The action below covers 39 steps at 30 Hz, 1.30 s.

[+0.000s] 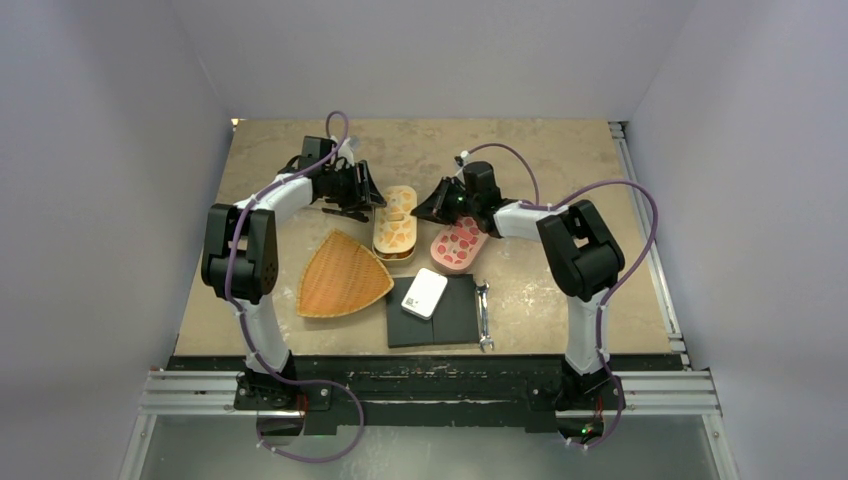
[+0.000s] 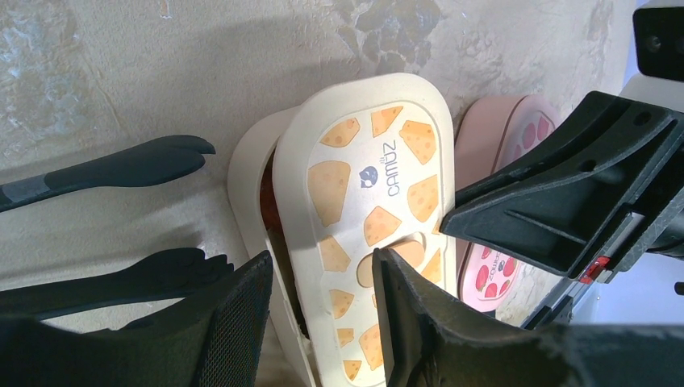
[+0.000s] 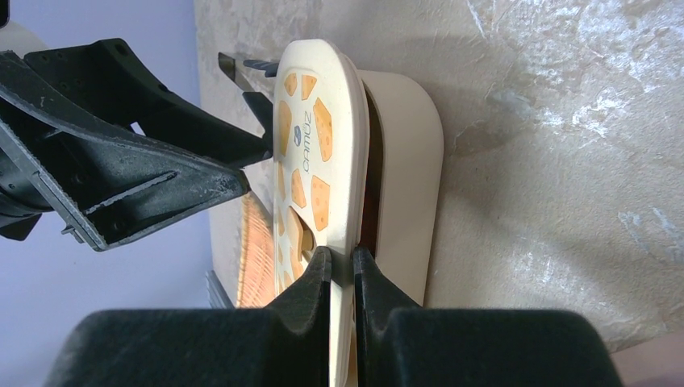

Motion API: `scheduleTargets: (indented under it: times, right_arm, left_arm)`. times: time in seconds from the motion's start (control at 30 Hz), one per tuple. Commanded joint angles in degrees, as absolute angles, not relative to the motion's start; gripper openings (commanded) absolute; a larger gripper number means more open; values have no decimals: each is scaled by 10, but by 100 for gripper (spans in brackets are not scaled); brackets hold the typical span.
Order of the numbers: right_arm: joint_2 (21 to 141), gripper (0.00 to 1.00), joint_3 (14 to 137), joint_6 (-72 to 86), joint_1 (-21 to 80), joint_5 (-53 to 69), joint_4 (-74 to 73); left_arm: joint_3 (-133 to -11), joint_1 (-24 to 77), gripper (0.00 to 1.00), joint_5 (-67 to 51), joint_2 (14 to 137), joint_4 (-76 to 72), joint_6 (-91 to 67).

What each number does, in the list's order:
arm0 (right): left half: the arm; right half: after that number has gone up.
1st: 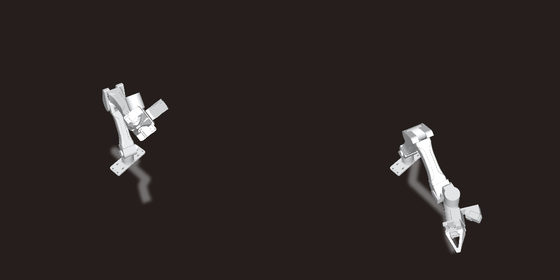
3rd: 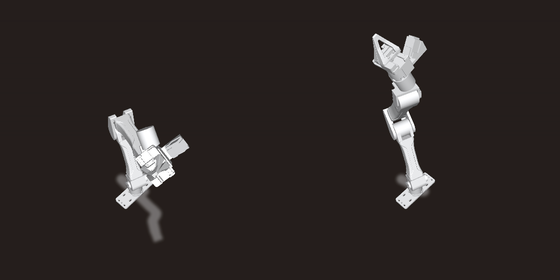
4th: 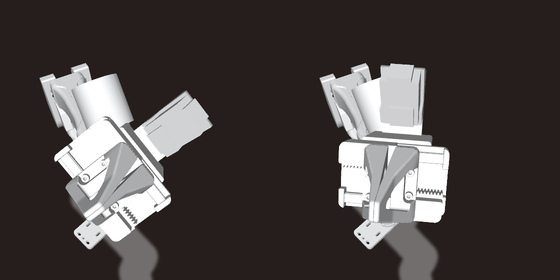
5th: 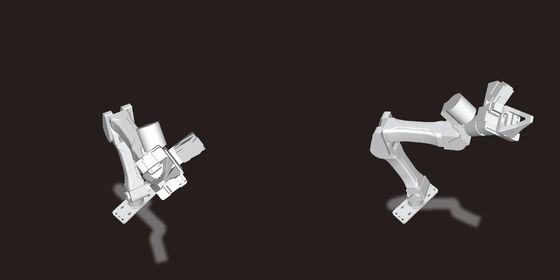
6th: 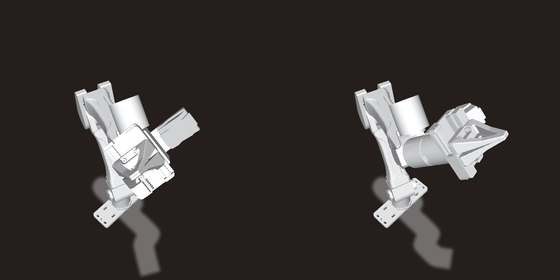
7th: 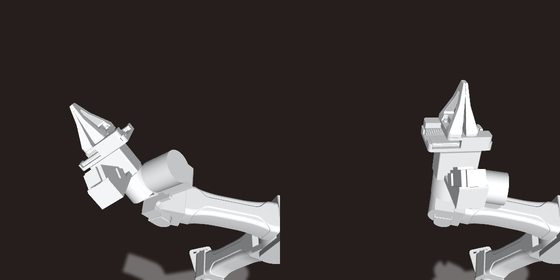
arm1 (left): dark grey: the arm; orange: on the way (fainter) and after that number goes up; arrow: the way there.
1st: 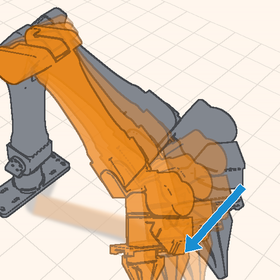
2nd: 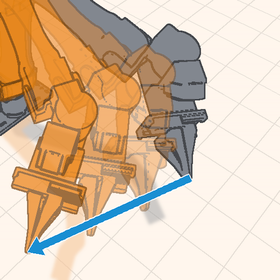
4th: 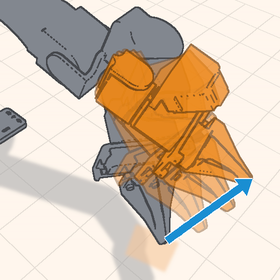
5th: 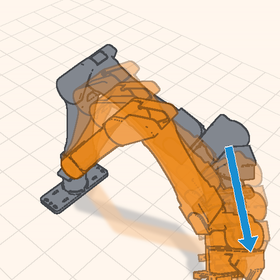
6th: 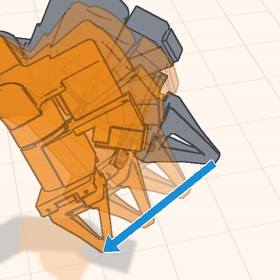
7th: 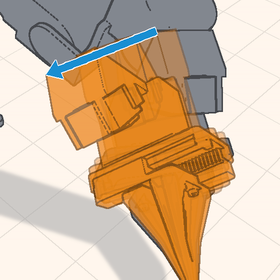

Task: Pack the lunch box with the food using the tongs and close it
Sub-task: Close the box lid on the packing box.

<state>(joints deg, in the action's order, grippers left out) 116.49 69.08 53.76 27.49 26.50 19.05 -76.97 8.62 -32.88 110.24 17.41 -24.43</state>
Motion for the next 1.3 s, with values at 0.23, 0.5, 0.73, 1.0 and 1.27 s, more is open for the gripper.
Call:
scheduleTargets:
  times: [0.23, 0.5, 0.73, 1.0, 1.27]
  right_arm:
    - [1160, 0, 699, 530, 284, 268, 198]
    - [1156, 0, 702, 517, 284, 265, 179]
    - [1160, 0, 707, 516, 284, 265, 177]
    - [1169, 0, 712, 517, 288, 270, 181]
    - [1172, 0, 712, 525, 290, 275, 183]
  left_arm:
    - [-768, 81, 48, -338, 1078, 159, -246]
    - [-767, 80, 48, -339, 1078, 159, -245]
    - [-767, 80, 48, -341, 1080, 159, -245]
    - [-772, 80, 48, -340, 1089, 170, -244]
    - [-772, 80, 48, -340, 1092, 171, -244]
